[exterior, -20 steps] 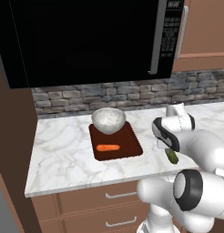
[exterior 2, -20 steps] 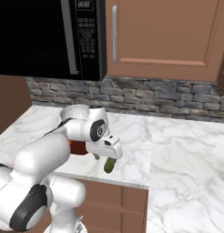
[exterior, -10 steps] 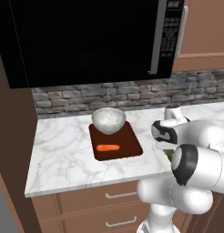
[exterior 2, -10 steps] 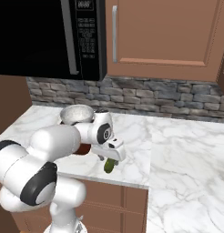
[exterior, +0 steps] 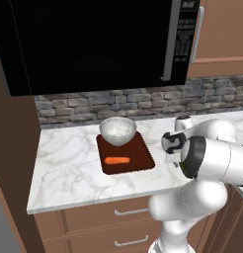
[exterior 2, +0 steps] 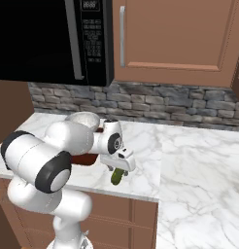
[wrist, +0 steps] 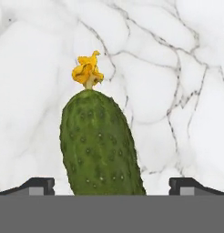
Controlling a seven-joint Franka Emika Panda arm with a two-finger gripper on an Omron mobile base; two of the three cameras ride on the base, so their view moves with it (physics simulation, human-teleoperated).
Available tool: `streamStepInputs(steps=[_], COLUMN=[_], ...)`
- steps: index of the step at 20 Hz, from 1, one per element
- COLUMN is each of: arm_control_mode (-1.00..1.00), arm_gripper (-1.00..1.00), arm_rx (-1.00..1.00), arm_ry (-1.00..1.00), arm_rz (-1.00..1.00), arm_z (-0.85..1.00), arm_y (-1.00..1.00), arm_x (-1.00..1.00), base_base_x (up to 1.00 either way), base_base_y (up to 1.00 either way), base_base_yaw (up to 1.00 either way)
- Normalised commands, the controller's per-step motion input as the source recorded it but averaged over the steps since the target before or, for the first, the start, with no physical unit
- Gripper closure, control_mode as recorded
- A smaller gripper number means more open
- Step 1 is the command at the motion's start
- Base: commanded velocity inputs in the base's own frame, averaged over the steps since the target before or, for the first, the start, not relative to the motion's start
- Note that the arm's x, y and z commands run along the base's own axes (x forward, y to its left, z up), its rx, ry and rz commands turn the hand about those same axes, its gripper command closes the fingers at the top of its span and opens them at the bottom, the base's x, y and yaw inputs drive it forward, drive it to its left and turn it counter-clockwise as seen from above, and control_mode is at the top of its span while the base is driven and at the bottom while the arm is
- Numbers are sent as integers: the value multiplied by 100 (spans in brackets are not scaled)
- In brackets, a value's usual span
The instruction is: Place the two vegetables and bowl onto the tray for setting up a vegetable dip station.
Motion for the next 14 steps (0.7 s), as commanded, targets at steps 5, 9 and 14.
streamStepInputs(steps=[5, 9, 14], arm_control_mode=[-100, -100, -100], arm_gripper=[-100, 100, 100], arm_rx=[0, 0, 0], arm_ry=[0, 0, 0], arm_rz=[0, 0, 0], arm_z=[-25, -19, -2], arm_y=[-6, -9, -5], arm_x=[7, 0, 0], base_base_x=[0, 0, 0], base_base_y=[0, 0, 0], base_base_yaw=[0, 0, 0])
